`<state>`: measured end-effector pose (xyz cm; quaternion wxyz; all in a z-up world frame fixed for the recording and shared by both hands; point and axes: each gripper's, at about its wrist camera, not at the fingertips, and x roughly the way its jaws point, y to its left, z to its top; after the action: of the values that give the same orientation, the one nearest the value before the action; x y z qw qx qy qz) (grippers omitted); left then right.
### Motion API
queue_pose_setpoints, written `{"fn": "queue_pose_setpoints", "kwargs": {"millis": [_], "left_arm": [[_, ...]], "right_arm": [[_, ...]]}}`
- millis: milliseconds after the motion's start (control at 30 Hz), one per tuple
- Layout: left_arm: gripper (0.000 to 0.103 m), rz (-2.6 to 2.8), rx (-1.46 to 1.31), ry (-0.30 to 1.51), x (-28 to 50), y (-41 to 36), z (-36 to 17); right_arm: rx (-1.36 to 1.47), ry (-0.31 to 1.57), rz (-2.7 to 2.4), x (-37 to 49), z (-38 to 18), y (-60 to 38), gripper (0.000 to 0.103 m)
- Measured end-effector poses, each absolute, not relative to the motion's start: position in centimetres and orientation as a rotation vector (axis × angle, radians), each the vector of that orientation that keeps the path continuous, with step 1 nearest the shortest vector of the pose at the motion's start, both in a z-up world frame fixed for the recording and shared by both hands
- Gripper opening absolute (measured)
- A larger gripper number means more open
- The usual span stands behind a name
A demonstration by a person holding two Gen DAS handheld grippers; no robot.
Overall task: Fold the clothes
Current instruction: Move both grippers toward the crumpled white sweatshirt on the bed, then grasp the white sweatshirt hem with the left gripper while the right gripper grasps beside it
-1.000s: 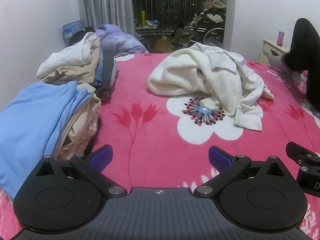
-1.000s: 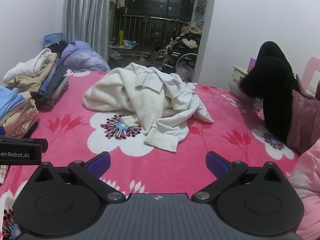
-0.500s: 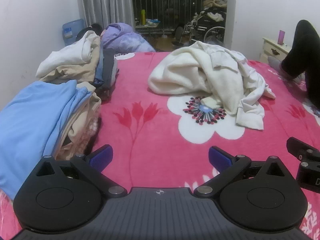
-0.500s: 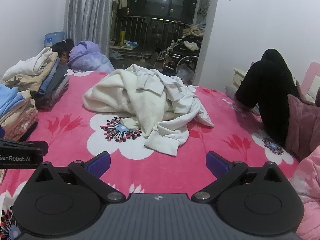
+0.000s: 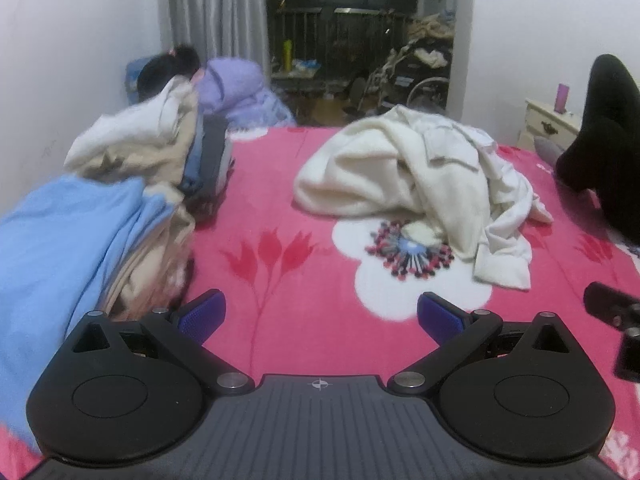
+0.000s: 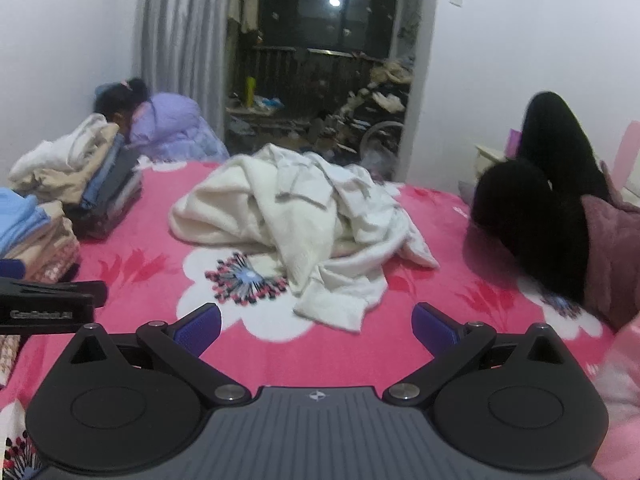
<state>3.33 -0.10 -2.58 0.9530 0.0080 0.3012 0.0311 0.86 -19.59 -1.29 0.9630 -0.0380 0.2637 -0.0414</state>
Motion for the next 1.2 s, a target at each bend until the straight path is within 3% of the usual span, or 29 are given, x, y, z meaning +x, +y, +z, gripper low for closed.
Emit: {"fn": "queue_pose_setpoints", "kwargs": {"millis": [367,433,533,633,867,1000,1100,1167,1200], "left_arm": [[0.103,-0.104,0.027,0.481,14.1,-3.8,-1.9],[0.102,-0.127,0.046,0.482,16.6,-5.1,-2.0],[0.094,-0.128,0.1,0.495,19.5,-7.2,-2.6],[0.082,-0.149,0.134,0.475,21.7,-9.0,-2.5],[0.077,-0.15,0.13,0.487,27.0,-11.6,-3.3],[0.059,-0.12,0.119,0.566,29.5,-12.2,-4.9],[0.051,-0.108,0.092,0.598,30.4,-12.5,-5.6],[0.04,-0.096,0.079,0.608,30.6,-13.1,-5.7],[0.025,-0.089,0.071,0.612,30.7,-13.4,-5.6]], "right_arm": [[-0.037,0.41,-0.083,13.7,-1.1,-26.9,0.103],[-0.042,0.403,-0.066,17.0,-1.5,-27.9,0.096],[-0.017,0.419,-0.031,22.1,-2.6,-29.1,0.084],[0.056,0.451,0.027,25.9,-3.6,-30.1,0.083],[0.11,0.488,0.101,31.5,-5.3,-31.9,0.082],[0.112,0.541,0.116,33.1,-6.5,-32.5,0.079],[0.127,0.575,0.114,33.7,-7.3,-32.9,0.077],[0.148,0.585,0.102,33.7,-7.4,-33.2,0.059],[0.165,0.585,0.076,33.6,-7.2,-33.5,0.029]]}}
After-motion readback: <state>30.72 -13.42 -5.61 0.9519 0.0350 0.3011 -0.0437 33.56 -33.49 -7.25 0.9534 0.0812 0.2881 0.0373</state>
